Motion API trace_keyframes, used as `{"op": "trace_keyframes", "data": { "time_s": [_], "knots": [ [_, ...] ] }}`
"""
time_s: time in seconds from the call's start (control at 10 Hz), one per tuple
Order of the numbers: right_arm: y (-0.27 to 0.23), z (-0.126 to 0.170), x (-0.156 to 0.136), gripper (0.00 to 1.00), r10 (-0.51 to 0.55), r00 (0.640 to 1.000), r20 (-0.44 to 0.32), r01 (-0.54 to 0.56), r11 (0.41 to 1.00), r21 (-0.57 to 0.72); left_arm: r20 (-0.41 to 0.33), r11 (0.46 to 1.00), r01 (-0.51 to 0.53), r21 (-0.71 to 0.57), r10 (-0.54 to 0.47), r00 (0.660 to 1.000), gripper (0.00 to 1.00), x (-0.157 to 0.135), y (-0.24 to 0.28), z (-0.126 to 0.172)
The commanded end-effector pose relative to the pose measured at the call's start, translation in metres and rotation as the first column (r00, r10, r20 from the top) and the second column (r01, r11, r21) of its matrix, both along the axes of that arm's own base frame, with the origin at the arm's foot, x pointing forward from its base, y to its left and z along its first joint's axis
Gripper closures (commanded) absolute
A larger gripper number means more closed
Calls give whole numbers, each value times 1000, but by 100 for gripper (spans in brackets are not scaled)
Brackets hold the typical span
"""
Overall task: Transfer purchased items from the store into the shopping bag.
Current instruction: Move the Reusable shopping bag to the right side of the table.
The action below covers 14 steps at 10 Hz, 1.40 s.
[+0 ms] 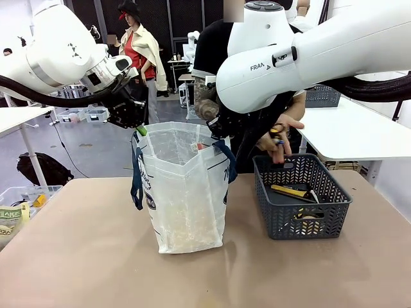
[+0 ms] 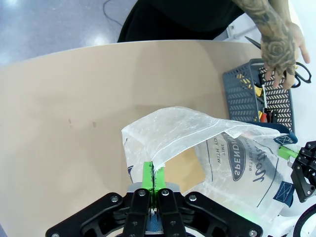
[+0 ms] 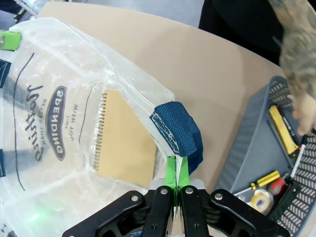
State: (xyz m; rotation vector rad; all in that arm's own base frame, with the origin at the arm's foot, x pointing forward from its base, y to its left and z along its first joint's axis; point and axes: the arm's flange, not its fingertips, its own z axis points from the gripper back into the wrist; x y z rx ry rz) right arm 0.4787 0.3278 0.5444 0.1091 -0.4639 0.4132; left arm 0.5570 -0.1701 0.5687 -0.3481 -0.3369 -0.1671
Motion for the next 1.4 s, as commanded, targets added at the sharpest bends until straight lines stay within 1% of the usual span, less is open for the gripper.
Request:
{"op": "trace_keyframes", "data": {
  "time_s": [0.0,1.3],
  "knots": [
    [-2,0,0,100,-5,1000,1,5,1000,2,0,1000,-13,-3,13,1000,100,-3,2,3],
    [-2,0,0,100,-5,1000,1,5,1000,2,0,1000,-13,-3,13,1000,100,-3,2,3]
  ]
}}
